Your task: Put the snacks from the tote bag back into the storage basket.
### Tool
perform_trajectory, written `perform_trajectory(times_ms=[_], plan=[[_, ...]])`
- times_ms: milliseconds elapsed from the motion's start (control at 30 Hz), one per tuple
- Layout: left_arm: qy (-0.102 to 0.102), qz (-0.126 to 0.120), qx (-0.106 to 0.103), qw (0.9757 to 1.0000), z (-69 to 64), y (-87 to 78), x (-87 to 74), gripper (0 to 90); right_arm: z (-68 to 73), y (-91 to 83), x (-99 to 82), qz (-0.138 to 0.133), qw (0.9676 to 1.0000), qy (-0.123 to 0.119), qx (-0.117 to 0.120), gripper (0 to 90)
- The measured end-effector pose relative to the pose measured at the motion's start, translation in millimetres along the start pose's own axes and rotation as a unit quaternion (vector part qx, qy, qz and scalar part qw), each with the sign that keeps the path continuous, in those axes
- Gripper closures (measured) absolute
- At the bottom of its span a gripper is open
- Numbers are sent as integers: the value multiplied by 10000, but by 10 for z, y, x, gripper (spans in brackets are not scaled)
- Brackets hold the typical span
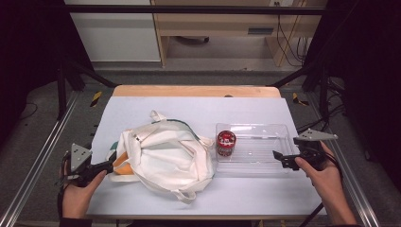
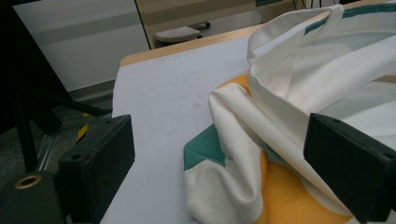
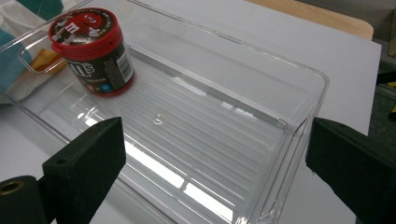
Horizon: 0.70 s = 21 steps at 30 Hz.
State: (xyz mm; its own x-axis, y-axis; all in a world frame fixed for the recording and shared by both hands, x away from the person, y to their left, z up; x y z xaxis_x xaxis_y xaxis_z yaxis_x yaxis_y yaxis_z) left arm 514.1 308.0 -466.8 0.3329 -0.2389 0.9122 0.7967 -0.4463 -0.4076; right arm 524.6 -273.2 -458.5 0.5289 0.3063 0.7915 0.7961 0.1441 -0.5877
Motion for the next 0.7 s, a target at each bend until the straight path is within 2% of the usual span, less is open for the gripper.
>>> perform_trajectory(times_ms=[133,300,433,700], plan=[[2,0,6,10000,1,1,-1,87,0,15,-49,-10,10000,63,-18,54],[7,29,15,10000,7,1,-13,88,22,41,-88,-54,9997,250,-47,55],[0,22,13,10000,8,1,-12,87,43,53,-106,-129,9994,289,-100,54],[18,18,-10,10000,-10,9,-6,88,159,41,-94,-360,9980,510,-50,53]])
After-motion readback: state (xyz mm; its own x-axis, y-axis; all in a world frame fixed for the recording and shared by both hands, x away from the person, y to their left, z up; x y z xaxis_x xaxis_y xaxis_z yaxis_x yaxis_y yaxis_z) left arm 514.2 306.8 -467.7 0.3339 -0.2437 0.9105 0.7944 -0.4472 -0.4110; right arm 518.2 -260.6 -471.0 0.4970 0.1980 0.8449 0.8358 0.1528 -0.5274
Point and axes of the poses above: each handheld gripper's, and its own axes: y roughly forward along the jaws, x roughly out of its top, z roughly to its left, the point moved 10 cm from there along y, roughly forward along the jaws, and after that the axes turned 15 degrees about -x, right-handed, at the moved point
